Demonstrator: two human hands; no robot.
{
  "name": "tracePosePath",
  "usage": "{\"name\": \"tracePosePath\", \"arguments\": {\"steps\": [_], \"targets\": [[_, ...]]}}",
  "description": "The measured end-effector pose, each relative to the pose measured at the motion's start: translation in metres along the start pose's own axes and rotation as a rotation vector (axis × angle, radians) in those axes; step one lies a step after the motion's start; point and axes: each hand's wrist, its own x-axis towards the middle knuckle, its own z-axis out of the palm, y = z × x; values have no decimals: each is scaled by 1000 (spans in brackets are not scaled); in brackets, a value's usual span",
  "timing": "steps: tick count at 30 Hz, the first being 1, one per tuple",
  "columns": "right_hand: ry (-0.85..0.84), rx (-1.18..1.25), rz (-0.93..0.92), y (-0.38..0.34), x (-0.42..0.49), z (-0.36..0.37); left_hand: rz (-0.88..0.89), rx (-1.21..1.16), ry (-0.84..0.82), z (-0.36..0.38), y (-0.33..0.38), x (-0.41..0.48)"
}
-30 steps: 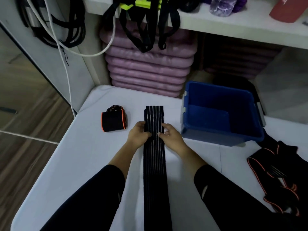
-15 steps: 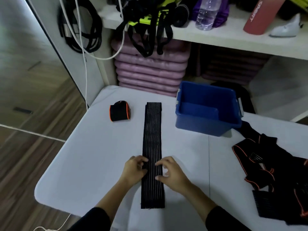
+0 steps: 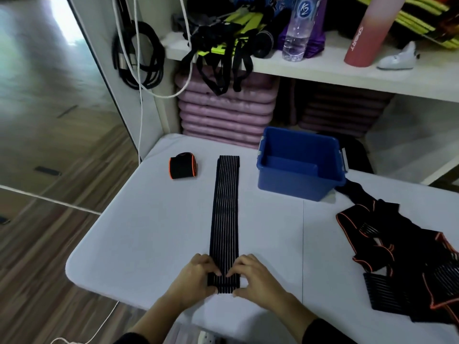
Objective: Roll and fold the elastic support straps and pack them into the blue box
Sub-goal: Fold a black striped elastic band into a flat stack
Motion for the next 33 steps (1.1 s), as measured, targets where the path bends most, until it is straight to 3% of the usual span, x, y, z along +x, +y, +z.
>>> {"name": "tracePosePath", "arguments": {"steps": [18,29,33], "targets": [[70,-45,-45,0,-8,5,125,105,99,14,-3,-14],[-79,-264,-89,3,4,0,263,284,89,14,-10,-2],[-17,-208,-48,-2,4,-3,213,182,67,10,-3,0]]}}
